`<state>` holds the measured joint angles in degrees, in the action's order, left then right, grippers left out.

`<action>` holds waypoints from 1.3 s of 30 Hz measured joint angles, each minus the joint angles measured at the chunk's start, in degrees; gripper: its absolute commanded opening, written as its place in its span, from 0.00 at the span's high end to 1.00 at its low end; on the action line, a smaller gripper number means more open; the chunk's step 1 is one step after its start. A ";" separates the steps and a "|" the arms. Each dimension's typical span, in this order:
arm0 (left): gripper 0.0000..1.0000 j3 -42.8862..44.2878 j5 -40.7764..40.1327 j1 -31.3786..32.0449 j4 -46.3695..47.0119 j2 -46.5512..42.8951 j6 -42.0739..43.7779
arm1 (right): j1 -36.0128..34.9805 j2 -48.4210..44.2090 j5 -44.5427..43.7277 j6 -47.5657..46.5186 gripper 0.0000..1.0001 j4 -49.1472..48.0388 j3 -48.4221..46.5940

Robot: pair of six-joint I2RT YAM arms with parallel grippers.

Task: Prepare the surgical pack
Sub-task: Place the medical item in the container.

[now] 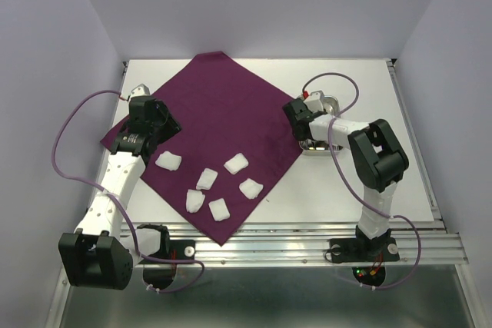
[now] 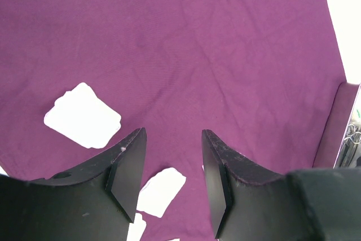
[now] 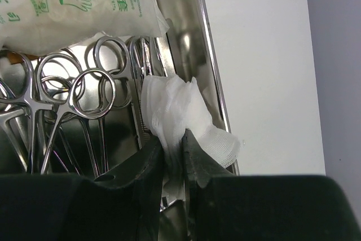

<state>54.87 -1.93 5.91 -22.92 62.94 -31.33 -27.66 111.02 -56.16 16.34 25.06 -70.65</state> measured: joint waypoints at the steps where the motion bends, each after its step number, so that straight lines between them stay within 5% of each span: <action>1: 0.46 0.00 0.00 0.00 0.00 -0.02 0.00 | 0.15 0.00 0.07 0.00 0.99 -0.07 0.37; 5: 0.46 0.00 0.00 0.00 0.00 -0.09 0.00 | 0.61 0.00 0.26 -0.02 0.99 -0.61 1.64; 16: 0.46 0.00 0.24 0.00 0.02 -0.13 -0.02 | 1.36 -0.02 1.97 -0.17 0.59 -1.60 2.12; 22: 0.46 0.00 0.85 -0.02 0.55 -0.11 -0.28 | 1.36 -1.44 4.24 -0.52 0.47 -1.49 2.12; 36: 0.46 -0.02 1.49 -0.02 1.22 -0.11 -0.66 | 1.36 -9.31 9.11 -0.48 0.45 0.02 1.68; 38: 0.46 -0.02 1.51 0.00 1.31 -0.11 -0.66 | 1.36 -9.31 9.38 -0.46 0.53 0.13 1.68; 39: 0.46 -0.02 1.51 -0.02 1.31 -0.11 -0.66 | 1.36 -9.31 9.49 -0.46 0.64 0.26 1.68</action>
<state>54.85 -0.43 5.89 -21.61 62.83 -31.99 -26.30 101.71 -46.68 15.88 25.32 -68.97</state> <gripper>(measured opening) 0.545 0.520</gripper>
